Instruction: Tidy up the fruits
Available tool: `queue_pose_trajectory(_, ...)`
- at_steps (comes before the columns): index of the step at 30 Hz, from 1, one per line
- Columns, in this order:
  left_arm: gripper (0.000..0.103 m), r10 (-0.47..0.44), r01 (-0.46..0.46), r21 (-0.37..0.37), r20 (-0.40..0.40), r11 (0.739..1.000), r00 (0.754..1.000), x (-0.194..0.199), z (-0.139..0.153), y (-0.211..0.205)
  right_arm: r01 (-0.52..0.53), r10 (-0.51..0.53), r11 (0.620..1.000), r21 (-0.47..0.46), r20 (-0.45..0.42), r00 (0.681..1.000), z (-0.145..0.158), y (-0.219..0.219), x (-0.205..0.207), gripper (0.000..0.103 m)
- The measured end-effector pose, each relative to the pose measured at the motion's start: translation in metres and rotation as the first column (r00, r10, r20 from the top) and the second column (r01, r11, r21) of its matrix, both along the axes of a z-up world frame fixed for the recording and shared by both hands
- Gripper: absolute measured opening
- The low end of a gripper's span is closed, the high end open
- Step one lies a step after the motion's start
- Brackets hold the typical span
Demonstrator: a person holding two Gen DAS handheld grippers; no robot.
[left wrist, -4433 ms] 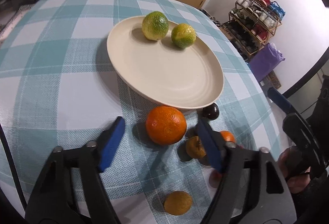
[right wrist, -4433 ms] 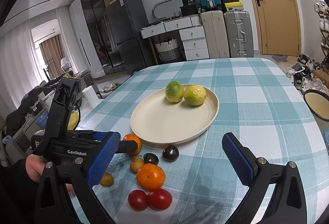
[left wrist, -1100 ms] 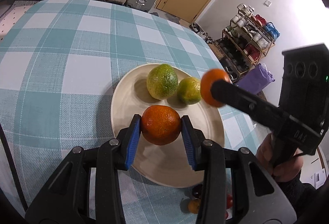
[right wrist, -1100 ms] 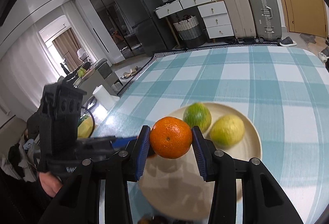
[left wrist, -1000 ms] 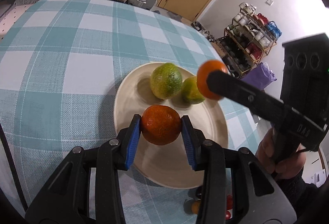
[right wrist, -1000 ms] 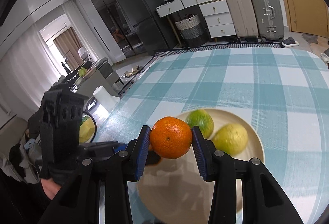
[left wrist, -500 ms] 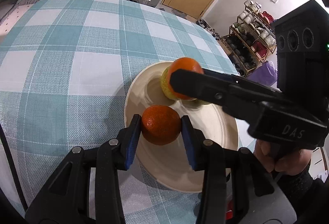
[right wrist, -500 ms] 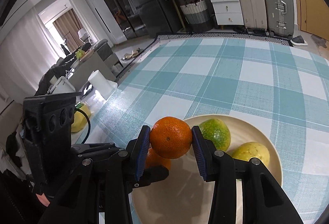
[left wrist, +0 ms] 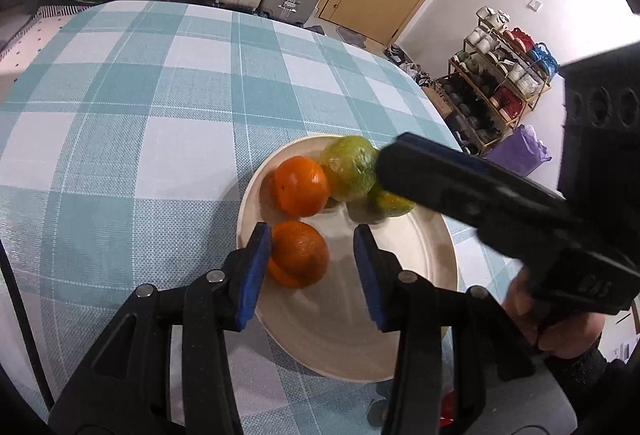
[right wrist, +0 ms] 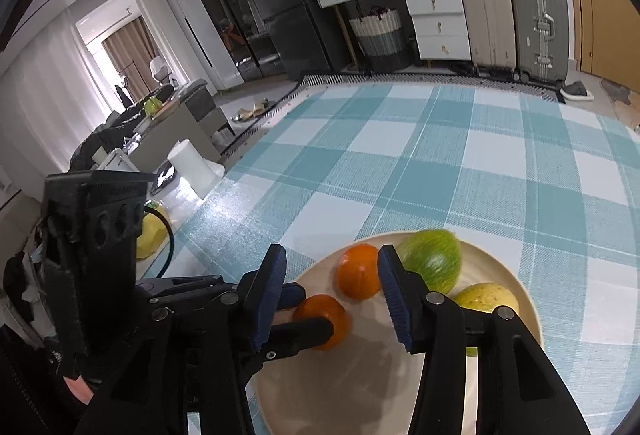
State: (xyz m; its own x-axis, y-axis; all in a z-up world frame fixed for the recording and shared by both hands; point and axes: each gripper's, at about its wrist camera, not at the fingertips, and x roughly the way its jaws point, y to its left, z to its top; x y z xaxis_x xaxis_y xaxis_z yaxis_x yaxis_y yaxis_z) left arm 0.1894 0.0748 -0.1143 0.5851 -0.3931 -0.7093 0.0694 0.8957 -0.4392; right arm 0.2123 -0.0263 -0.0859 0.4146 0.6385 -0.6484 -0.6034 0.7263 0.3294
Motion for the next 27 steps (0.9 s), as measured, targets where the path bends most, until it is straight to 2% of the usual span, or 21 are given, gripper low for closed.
queue_pose_trajectory(2,0.041,0.0,0.0,0.001,0.001,1.0,1.0,-0.002,0.002,-0.001,0.008,-0.008,1.0,0.016,0.019,1.0,0.005,-0.007,-0.005,0.052)
queue_pose_trajectory(6,0.045,0.004,-0.004,0.028,0.005,1.0,1.0,-0.006,0.007,-0.005,0.045,-0.047,0.998,0.052,0.042,0.998,0.012,-0.026,-0.015,0.064)
queue_pose_trajectory(11,0.045,0.009,-0.01,0.055,0.021,0.998,1.0,-0.018,0.017,-0.008,0.097,-0.101,0.992,0.075,0.045,0.994,0.015,-0.048,-0.024,0.067)
queue_pose_trajectory(13,0.045,0.013,-0.014,0.068,0.027,0.998,1.0,-0.023,0.02,-0.009,0.132,-0.136,0.989,0.074,0.048,0.99,0.016,-0.056,-0.027,0.078)
queue_pose_trajectory(16,0.045,0.016,-0.02,0.097,0.039,0.995,0.999,-0.031,0.026,-0.013,0.168,-0.171,0.984,0.052,0.052,0.984,0.016,-0.064,-0.033,0.079)
queue_pose_trajectory(21,0.061,0.028,-0.036,0.134,0.064,0.99,0.998,-0.045,0.037,-0.017,0.178,-0.182,0.982,0.061,0.056,0.982,0.017,-0.074,-0.048,0.079)
queue_pose_trajectory(25,0.065,0.033,-0.046,0.155,0.085,0.987,0.996,-0.059,0.047,-0.02,0.185,-0.191,0.98,0.074,0.084,0.978,0.022,-0.079,-0.063,0.085)
queue_pose_trajectory(27,0.072,0.036,-0.052,0.169,0.095,0.984,0.995,-0.066,0.052,-0.022,0.186,-0.194,0.979,0.084,0.096,0.976,0.025,-0.082,-0.071,0.086)
